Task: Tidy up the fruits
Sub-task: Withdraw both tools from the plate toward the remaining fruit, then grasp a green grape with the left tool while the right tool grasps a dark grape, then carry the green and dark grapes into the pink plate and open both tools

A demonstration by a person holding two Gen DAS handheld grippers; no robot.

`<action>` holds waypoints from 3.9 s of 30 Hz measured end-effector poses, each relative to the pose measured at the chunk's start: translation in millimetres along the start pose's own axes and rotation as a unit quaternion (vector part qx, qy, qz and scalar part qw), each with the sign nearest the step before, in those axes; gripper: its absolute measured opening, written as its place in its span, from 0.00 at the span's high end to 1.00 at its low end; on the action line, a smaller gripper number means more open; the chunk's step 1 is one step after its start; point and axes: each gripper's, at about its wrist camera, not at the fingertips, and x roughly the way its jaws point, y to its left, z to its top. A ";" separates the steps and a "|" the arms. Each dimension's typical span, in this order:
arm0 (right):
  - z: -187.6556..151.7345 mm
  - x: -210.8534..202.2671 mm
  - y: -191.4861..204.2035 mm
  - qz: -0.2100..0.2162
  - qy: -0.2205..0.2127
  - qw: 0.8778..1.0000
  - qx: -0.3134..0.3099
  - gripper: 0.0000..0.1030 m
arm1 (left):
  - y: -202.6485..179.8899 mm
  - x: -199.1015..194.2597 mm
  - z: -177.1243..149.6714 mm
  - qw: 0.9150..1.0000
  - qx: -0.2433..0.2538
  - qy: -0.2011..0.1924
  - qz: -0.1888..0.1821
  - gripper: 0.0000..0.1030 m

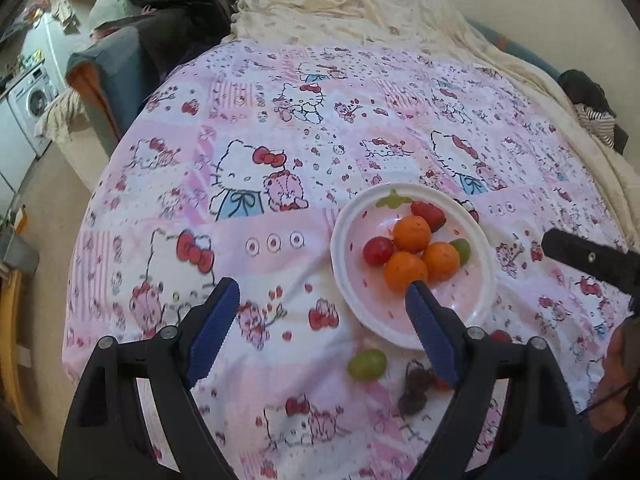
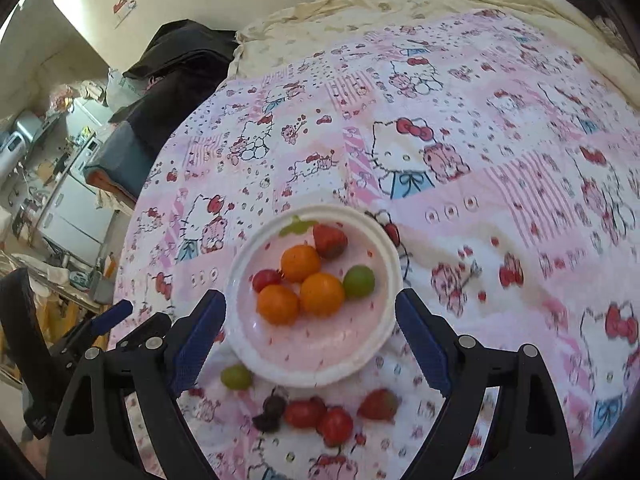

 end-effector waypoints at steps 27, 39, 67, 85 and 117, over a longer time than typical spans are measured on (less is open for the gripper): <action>-59.2 -42.5 -25.0 -0.004 0.018 0.998 0.062 0.13 | 24.2 -14.7 -50.6 0.996 -0.075 0.050 -0.011 0.20; -54.1 -28.8 -33.0 -0.016 0.035 0.998 0.054 0.14 | -31.0 58.6 -59.7 0.994 0.004 0.110 -0.022 0.44; -70.0 2.0 -36.7 -0.006 0.110 0.992 0.054 0.19 | -9.6 8.2 -53.0 0.996 -0.034 0.077 -0.041 0.72; -105.5 95.1 47.1 -0.004 0.230 0.973 -0.028 0.60 | 30.6 -19.2 -51.5 0.996 -0.062 0.056 -0.029 0.72; -70.8 -10.6 -6.2 0.038 0.097 0.994 0.011 0.73 | -11.3 -28.8 -38.4 0.999 -0.021 0.017 -0.025 0.72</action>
